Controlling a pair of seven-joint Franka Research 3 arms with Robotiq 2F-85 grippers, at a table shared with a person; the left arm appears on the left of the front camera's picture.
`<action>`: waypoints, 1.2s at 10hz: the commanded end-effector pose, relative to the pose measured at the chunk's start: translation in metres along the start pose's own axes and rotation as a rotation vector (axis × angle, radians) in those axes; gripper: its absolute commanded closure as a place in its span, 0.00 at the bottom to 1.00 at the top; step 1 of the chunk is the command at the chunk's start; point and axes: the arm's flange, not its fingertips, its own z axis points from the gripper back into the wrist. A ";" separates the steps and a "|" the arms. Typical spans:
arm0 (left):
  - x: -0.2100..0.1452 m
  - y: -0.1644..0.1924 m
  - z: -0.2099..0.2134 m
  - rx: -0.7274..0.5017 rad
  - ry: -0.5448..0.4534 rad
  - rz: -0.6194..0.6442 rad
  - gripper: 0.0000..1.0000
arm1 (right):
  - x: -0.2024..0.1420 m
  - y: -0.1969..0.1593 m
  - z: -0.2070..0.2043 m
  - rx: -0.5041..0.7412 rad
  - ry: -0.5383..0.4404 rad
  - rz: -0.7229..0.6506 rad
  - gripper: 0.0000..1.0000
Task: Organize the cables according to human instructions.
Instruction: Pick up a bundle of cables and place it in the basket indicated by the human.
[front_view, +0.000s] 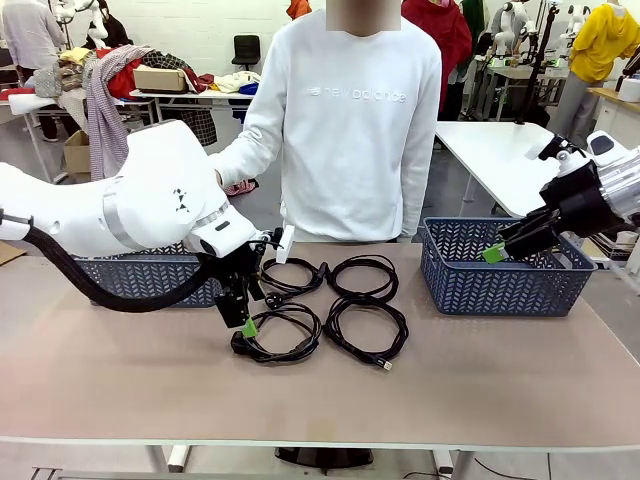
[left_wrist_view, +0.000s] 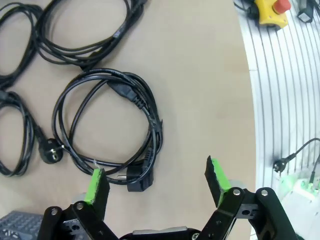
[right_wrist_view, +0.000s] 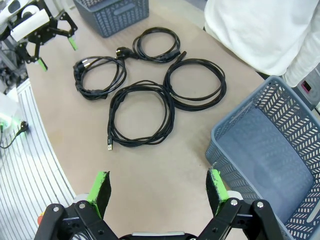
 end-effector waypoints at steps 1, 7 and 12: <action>-0.006 0.002 0.006 0.038 0.017 0.005 0.00 | 0.000 -0.003 -0.001 0.011 -0.017 0.015 0.00; 0.001 0.000 0.000 0.005 0.008 -0.004 0.00 | 0.000 -0.003 -0.001 0.011 -0.017 0.015 0.00; 0.004 0.000 -0.037 0.049 0.071 0.003 0.00 | 0.000 -0.003 -0.001 0.011 -0.017 0.015 0.00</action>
